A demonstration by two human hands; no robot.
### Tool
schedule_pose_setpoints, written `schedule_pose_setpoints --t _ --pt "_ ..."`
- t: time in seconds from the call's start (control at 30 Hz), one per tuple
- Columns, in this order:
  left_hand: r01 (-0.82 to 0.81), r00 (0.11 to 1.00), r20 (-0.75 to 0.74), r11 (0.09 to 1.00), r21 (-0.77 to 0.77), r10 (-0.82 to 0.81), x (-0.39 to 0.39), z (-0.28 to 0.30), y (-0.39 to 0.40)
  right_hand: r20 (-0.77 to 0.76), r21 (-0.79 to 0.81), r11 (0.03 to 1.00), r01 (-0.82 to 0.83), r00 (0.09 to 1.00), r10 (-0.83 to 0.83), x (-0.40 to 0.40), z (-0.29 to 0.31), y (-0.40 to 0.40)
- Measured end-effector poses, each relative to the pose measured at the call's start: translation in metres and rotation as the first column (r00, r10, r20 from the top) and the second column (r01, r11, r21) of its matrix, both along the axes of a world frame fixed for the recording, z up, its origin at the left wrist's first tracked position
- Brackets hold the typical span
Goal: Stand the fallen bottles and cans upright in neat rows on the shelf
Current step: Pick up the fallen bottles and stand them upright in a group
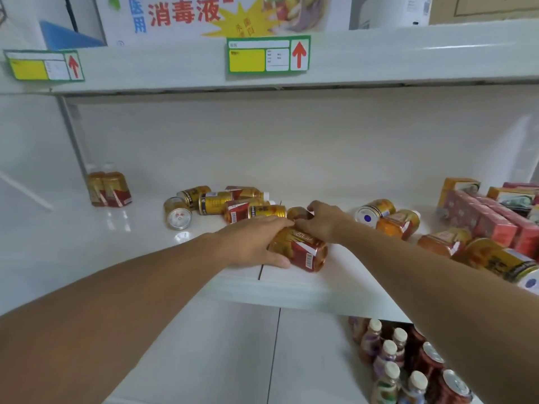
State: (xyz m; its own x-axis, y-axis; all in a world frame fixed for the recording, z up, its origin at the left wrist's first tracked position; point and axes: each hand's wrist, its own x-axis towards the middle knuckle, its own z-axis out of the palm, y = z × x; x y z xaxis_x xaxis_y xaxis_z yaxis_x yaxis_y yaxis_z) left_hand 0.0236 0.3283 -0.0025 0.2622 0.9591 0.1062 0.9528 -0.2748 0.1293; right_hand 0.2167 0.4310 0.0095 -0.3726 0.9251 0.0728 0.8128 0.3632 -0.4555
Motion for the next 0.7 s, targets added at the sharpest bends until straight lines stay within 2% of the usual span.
schedule_pose_setpoints --t 0.13,0.33,0.5,0.7 --pt "0.003 0.984 0.178 1.0 0.003 -0.004 -0.005 -0.008 0.006 0.021 -0.016 1.0 0.0 1.0 0.0 0.005 0.006 -0.004" --pt "0.065 0.954 0.295 0.997 -0.037 -0.051 -0.02 -0.008 0.002 0.07 0.006 1.0 0.028 0.997 -0.028 0.031 0.013 -0.017" --pt "0.096 0.959 0.272 0.993 -0.061 -0.076 -0.045 -0.005 -0.008 0.103 0.051 0.997 0.055 0.993 -0.06 0.044 0.004 -0.031" --pt "0.052 0.995 0.086 0.994 -0.092 -0.044 -0.089 0.016 -0.031 0.121 0.076 0.996 0.057 0.99 -0.066 0.04 -0.002 -0.046"
